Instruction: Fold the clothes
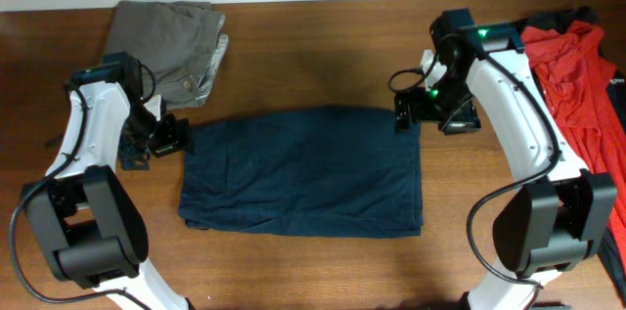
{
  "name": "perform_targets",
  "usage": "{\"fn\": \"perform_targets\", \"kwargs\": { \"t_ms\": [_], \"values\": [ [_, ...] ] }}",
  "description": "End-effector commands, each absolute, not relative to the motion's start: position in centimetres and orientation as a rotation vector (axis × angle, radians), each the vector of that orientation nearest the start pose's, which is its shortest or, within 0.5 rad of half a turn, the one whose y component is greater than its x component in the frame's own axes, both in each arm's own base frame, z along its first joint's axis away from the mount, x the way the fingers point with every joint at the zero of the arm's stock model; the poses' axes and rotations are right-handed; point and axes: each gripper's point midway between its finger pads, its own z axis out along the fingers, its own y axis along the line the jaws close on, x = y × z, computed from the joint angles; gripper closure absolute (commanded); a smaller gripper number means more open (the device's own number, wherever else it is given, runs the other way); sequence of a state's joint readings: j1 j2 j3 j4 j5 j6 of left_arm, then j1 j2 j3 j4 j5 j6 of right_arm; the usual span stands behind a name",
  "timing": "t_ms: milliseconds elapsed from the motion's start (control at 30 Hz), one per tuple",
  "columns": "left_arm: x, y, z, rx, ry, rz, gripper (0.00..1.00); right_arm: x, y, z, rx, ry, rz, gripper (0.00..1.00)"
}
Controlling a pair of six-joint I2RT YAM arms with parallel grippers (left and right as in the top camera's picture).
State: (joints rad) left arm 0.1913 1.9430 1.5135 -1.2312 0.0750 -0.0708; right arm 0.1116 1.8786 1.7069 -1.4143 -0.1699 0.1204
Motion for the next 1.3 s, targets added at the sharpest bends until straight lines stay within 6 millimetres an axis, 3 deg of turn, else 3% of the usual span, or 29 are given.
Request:
{"fn": "perform_targets", "kwargs": {
  "t_ms": [0, 400, 500, 600, 867, 1267],
  "values": [
    [33.7, 5.2, 6.3, -0.385, 3.205, -0.162, 0.07, 34.3, 7.1, 13.9, -0.004, 3.156, 0.318, 0.01],
    [34.2, 4.5, 4.5, -0.314, 3.226, -0.253, 0.08, 34.5, 7.2, 14.0, -0.071, 3.14, 0.331, 0.01],
    [34.1, 4.5, 4.1, -0.316, 3.237, -0.255, 0.15, 34.6, 7.2, 14.0, -0.072, 3.137, 0.331, 0.01],
    [33.9, 4.4, 3.3, -0.322, 3.26, -0.268, 0.16, 34.8, 7.4, 14.0, -0.074, 3.125, 0.343, 0.01],
    [33.7, 3.1, 1.8, -0.255, 3.256, -0.397, 0.16, 35.0, 7.4, 14.0, -0.08, 3.119, 0.343, 0.01],
    [32.2, 1.4, -0.6, -0.24, 3.25, -0.529, 0.16, 35.0, 7.8, 14.1, -0.12, 3.109, 0.378, 0.01]
  ]
}}
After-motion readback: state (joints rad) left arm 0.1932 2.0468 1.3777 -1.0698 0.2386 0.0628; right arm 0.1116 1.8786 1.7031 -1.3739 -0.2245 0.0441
